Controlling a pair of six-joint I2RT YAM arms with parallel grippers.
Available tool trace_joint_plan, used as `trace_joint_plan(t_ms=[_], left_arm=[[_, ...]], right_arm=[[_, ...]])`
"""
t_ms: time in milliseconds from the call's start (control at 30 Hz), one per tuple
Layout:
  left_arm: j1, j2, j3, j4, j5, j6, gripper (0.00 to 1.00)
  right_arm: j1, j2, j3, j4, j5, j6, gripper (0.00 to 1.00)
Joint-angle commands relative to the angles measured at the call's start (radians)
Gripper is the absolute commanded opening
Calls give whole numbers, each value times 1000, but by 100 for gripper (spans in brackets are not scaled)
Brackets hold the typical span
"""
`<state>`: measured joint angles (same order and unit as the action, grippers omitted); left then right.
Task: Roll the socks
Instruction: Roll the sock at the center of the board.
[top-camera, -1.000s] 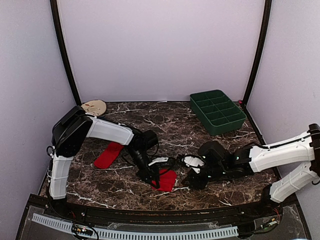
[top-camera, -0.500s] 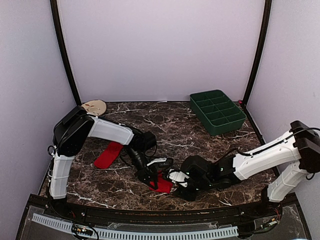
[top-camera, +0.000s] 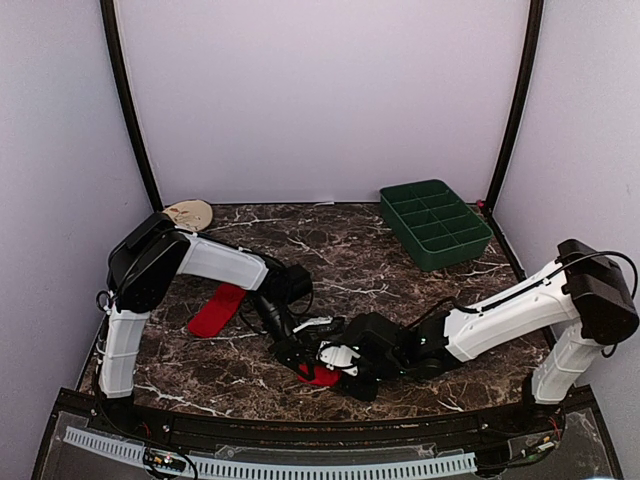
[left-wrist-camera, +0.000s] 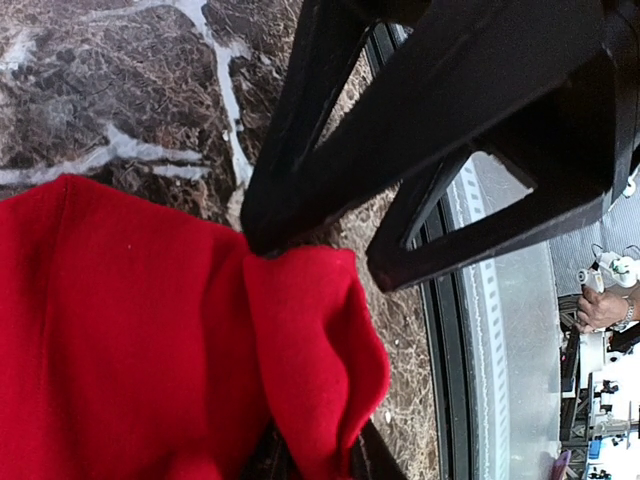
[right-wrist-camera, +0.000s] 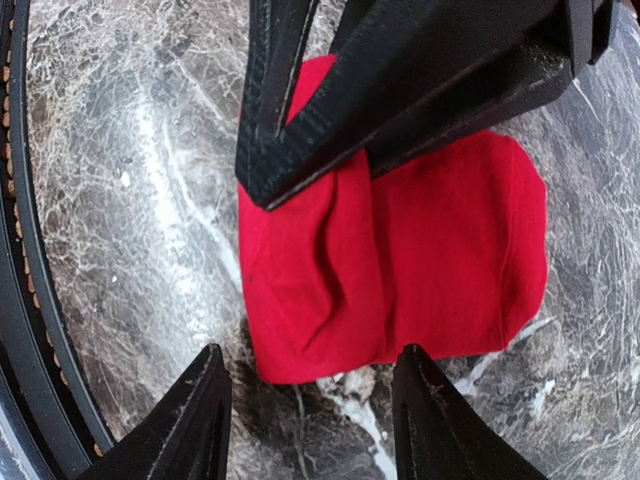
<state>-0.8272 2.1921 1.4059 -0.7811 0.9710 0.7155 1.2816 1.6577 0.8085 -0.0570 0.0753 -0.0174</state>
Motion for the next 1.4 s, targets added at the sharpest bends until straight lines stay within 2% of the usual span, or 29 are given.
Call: trace_joint_plan(t_ms=[0, 500, 600, 800, 1133, 1367], left_arm=[[2, 17, 15, -40, 11, 19, 20], [2, 18, 20, -63, 20, 21, 20], [1, 18, 20, -61, 20, 22, 20], [2, 18, 19, -60, 21, 21, 20], [10, 7, -8, -5, -12, -56, 26], [39, -64, -84, 124, -32, -134, 34]], right_arm=[[7, 27, 33, 57, 10, -35, 51], [7, 78, 60, 73, 5, -78, 49], [8, 89, 65, 73, -5, -79, 45], [6, 110, 70, 74, -31, -67, 24], [-1, 115, 52, 80, -48, -7, 2], [-13, 103, 43, 73, -65, 41, 0]])
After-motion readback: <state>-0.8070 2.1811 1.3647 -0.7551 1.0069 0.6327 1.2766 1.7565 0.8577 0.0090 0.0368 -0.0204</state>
